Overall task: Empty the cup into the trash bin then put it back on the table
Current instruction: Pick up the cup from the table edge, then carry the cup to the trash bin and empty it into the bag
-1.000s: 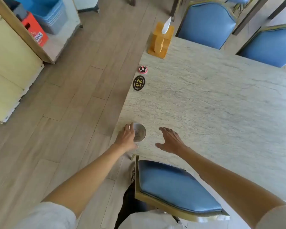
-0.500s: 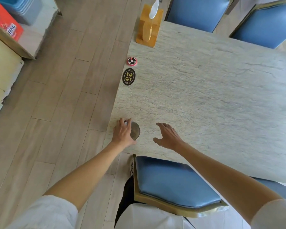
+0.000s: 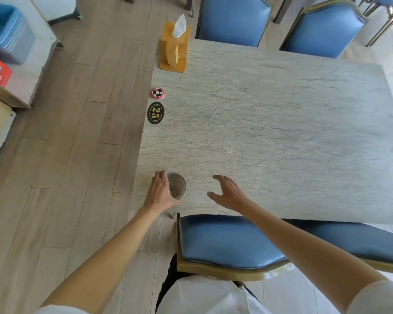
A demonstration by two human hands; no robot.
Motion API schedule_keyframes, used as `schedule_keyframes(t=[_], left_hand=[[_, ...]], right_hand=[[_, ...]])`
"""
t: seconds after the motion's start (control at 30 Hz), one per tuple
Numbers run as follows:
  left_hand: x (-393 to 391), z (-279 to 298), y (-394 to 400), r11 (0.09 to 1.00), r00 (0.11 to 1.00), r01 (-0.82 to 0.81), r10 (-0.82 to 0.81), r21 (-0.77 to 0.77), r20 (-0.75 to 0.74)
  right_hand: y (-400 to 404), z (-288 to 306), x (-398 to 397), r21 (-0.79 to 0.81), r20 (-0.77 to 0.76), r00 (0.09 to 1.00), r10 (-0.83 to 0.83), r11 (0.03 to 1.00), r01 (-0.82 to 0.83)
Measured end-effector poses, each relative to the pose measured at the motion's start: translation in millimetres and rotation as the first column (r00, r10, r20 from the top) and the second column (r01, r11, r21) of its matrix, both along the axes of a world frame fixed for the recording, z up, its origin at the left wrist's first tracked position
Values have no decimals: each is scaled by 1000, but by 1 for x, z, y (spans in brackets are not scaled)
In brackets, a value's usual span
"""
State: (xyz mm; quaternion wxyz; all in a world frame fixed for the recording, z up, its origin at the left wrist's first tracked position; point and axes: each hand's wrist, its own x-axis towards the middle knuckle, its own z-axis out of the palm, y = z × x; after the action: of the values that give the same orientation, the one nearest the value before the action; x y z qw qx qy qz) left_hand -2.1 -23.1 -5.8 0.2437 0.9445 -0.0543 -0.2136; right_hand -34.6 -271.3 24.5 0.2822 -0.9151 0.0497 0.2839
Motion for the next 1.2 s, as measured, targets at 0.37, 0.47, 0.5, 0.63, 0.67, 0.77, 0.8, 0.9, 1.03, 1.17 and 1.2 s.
schedule_keyframes(t=[0.37,0.47,0.5,0.63,0.67,0.77,0.8,0.9,1.03,1.17,1.2], left_hand=[[-26,79,-85,937,977,132,-69,-324,201],[-44,98,-119,916,966,173,-86,-362,244],[-52,105,-134,908,961,189,-92,-374,261],[-85,128,-192,874,951,235,-116,-425,288],[-94,133,-208,866,948,245,-120,-437,295],[-120,145,-254,842,935,281,-132,-460,329],[-129,148,-270,833,933,291,-138,-470,333],[-156,158,-314,807,932,307,-148,-504,331],[-189,171,-365,762,929,335,-169,-555,329],[-207,177,-401,731,915,386,-223,-563,337],[-210,179,-407,729,914,392,-238,-561,330]], right_hand=[[-44,58,-32,492,10,872,-489,762,421],[-67,75,-42,609,-29,817,-576,638,471],[-78,82,-50,645,-36,801,-597,599,475],[-123,108,-85,724,-60,753,-655,491,485],[-135,112,-95,731,-77,734,-675,462,502],[-173,120,-125,741,-134,684,-717,386,550],[-185,124,-135,743,-152,667,-730,360,564],[-223,132,-165,745,-234,567,-789,229,627],[-268,132,-201,779,-315,487,-814,72,623],[-305,137,-229,800,-467,468,-750,-134,585],[-313,138,-234,800,-507,472,-721,-190,569]])
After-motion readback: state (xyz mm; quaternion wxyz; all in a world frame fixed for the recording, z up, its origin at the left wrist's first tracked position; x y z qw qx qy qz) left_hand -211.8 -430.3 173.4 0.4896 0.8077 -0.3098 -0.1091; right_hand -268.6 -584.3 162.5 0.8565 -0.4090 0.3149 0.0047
